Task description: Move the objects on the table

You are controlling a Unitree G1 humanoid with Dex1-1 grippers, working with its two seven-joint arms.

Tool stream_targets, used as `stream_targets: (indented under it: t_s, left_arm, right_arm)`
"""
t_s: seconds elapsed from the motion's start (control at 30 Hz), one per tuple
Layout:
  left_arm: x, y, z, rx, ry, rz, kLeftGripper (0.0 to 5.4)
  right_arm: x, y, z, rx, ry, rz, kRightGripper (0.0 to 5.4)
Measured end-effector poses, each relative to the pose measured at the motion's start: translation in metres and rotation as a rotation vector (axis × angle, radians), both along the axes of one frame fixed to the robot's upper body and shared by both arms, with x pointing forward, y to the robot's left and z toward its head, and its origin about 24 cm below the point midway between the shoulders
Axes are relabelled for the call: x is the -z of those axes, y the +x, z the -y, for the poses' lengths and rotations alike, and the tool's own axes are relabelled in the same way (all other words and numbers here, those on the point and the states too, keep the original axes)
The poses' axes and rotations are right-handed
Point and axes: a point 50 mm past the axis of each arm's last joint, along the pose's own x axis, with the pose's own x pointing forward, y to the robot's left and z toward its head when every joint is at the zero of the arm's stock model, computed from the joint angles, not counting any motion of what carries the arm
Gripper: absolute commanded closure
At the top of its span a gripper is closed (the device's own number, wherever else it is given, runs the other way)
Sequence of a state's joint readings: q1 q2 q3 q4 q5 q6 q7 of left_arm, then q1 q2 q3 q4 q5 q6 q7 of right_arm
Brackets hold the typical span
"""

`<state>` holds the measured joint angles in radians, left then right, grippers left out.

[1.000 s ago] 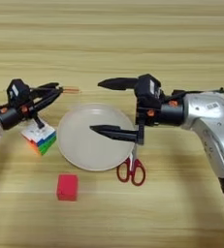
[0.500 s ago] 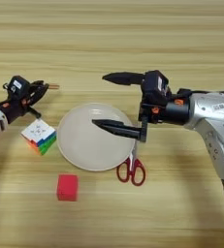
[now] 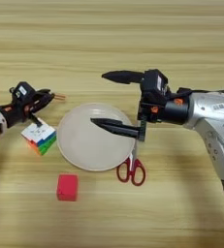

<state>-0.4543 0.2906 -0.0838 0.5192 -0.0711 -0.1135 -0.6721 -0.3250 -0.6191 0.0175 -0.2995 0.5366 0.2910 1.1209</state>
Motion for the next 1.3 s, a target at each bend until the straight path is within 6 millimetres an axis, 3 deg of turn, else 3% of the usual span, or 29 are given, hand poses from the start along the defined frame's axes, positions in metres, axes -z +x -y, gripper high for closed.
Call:
stream_targets:
  t_s: [0.73,0.77,1.3]
  left_arm:
    - [0.002,-0.013,0.005,0.114,0.023,-0.026,4.68]
    - [0.002,-0.014,0.005,0.122,0.033,-0.028,4.39]
    - [0.007,-0.02,0.004,0.153,0.06,-0.045,2.85]
  right_arm:
    - [-0.001,-0.001,-0.001,-0.005,0.0,0.005,0.0]
    - [-0.001,-0.001,-0.001,-0.006,0.0,0.006,0.0]
    - [-0.001,-0.001,-0.001,-0.006,0.0,0.005,0.0]
